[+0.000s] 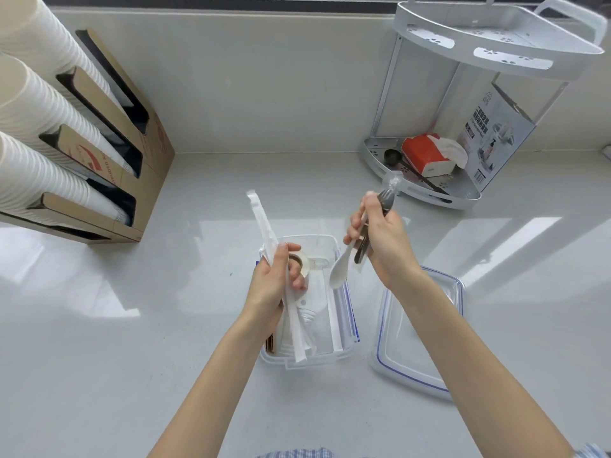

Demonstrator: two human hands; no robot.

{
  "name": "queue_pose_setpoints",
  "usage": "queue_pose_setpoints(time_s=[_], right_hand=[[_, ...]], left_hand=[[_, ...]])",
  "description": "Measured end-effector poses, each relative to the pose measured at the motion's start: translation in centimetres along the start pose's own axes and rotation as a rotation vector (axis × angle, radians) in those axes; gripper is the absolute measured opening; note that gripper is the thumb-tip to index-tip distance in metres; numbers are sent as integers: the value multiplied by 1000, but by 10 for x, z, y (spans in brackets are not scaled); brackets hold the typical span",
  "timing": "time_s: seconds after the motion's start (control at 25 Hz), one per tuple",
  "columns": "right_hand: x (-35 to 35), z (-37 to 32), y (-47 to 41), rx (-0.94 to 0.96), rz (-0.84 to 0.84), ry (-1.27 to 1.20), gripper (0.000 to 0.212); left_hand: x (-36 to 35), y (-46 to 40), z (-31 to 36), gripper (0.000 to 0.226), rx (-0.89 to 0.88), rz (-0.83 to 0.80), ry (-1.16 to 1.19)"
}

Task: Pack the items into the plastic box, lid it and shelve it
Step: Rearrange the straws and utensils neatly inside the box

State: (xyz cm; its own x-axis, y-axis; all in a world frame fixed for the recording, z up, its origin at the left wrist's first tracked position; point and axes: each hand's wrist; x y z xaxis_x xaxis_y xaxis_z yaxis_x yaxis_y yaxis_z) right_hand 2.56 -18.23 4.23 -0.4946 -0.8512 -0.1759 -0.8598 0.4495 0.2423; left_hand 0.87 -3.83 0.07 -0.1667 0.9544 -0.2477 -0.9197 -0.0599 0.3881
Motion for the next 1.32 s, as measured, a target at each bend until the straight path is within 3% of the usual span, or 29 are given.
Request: queue_pose_setpoints(time_s=[0.12, 0.24, 0.56, 0.72, 1.08, 1.2, 1.32], right_hand=[[4, -4, -1, 48, -1, -9, 33], [10, -1, 1, 43, -5, 18, 29], [25, 14, 9, 45, -57, 265, 18], [23, 16, 14, 44, -138, 394, 30], [10, 6, 21, 219, -211, 436, 21], [19, 23, 22, 143, -276, 499, 17], [28, 37, 24, 39, -334, 550, 13]], left_hand=[[-15, 2, 6, 20, -197, 22, -36], [-29, 5, 1, 16, -278, -19, -99], [-29, 4, -46, 22, -312, -128, -384], [-26, 3, -50, 23, -325, -132, -436], [-22, 5, -54, 19, -327, -197, -583], [-20, 7, -50, 9, -357, -190, -546], [-15, 10, -47, 22, -380, -234, -526]])
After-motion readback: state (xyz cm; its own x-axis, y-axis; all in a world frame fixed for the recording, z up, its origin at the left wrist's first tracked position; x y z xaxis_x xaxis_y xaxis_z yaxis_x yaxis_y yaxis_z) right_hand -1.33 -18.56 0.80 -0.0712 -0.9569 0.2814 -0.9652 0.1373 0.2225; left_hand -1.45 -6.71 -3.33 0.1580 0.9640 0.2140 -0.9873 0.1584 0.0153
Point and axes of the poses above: each hand's wrist, its own y-axis away from the middle knuckle, its own x-axis out of the back of the hand, z = x × y, and after that the axes turned 12 degrees about z, right-handed
